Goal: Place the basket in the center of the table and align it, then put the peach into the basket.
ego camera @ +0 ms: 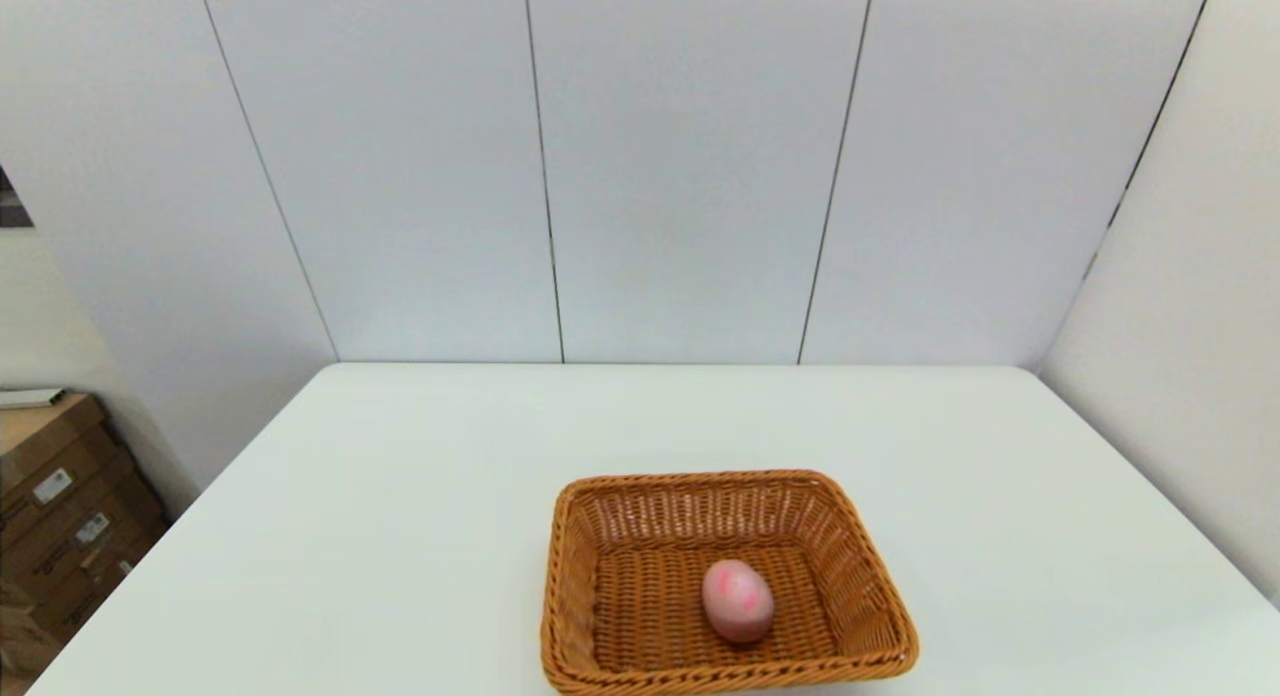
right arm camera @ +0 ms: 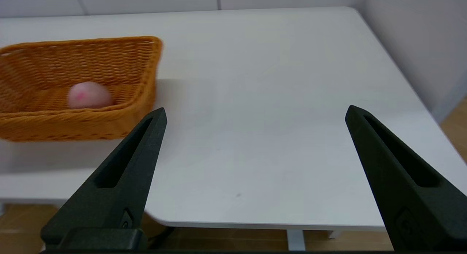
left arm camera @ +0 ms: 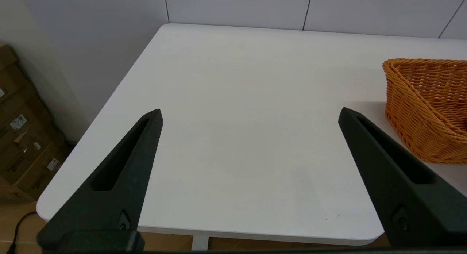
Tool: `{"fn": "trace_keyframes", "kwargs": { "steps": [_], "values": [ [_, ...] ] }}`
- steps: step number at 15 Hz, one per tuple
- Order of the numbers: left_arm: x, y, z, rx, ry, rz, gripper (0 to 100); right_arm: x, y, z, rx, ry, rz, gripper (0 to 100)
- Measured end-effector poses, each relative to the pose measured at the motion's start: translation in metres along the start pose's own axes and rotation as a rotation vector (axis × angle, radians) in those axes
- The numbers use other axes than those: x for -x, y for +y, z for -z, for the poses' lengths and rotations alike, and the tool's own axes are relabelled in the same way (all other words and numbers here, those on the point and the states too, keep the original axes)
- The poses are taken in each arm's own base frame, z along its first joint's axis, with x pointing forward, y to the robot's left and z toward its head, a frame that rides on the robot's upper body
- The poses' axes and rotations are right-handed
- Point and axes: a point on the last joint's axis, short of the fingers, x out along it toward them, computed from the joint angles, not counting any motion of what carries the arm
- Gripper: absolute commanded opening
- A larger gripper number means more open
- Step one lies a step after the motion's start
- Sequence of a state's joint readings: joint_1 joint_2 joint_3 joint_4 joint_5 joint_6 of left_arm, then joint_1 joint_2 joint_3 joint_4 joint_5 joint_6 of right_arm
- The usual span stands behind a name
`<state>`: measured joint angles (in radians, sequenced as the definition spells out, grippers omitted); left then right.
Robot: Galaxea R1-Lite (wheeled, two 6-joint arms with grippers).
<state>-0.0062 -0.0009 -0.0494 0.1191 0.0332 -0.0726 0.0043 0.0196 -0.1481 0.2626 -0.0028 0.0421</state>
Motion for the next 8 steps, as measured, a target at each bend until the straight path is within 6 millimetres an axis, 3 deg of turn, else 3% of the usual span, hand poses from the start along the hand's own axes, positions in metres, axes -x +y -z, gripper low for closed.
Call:
{"fn": "trace_keyframes", "kwargs": {
  "steps": [8],
  "values": [
    [0.0,0.0,0.0001,0.001,0.0,0.0,100,-0.0027,-0.001,0.0101,0.018,0.012,0.029,100]
  ]
}}
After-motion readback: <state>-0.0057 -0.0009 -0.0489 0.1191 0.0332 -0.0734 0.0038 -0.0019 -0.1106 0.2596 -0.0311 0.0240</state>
